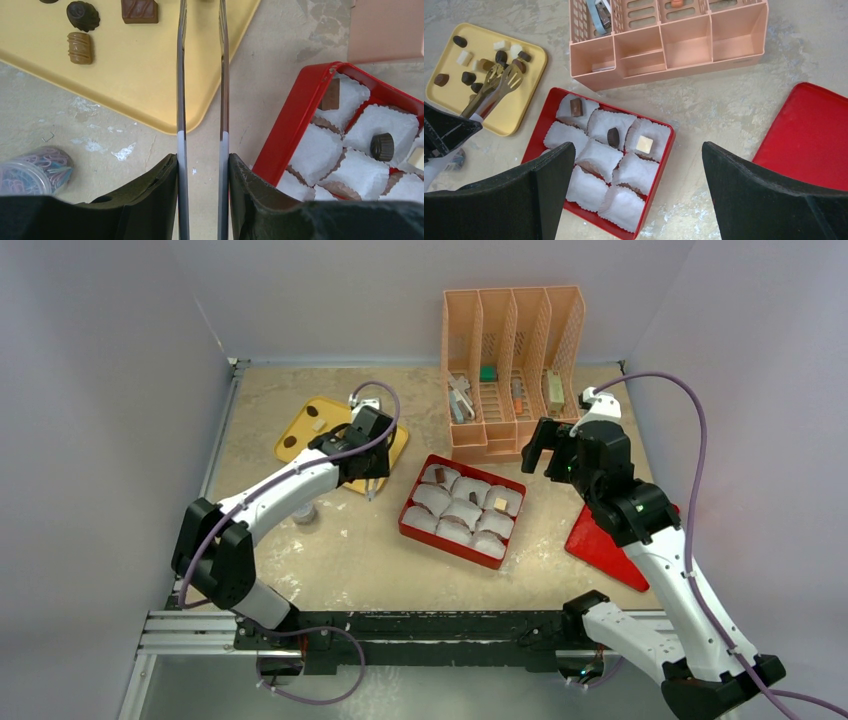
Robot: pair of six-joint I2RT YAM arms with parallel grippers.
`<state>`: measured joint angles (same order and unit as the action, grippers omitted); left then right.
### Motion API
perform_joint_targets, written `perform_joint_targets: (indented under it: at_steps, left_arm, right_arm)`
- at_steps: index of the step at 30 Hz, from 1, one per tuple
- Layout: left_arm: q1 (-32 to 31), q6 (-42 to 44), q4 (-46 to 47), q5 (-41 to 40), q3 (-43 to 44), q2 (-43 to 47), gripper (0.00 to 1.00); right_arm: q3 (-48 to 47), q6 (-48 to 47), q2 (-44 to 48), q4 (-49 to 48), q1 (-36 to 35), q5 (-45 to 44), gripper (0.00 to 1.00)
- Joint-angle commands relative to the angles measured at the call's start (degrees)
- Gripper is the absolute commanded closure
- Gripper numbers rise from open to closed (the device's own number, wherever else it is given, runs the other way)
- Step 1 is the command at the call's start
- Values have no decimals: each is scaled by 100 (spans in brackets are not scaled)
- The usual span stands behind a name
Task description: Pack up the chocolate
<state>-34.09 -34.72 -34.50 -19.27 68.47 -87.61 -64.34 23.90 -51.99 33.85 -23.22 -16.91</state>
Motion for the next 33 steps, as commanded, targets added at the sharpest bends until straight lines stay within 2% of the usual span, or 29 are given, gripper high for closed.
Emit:
perform_joint_targets:
  at_steps: [1,21,26,33]
  left_arm:
    - [168,130,453,60,-1,-122,63]
    - [576,348,767,276,206,-704,60]
    - [587,443,690,408,339,-731,72]
    - [587,488,480,619,321,-407,76]
  right_arm:
    - [-34,-117,51,-220,19,-18,1]
    - [-201,-307,-93,-119,19,-214,1]
    - [-228,-243,-36,0,17,-252,1]
    - [-233,-62,22,152,17,-238,1]
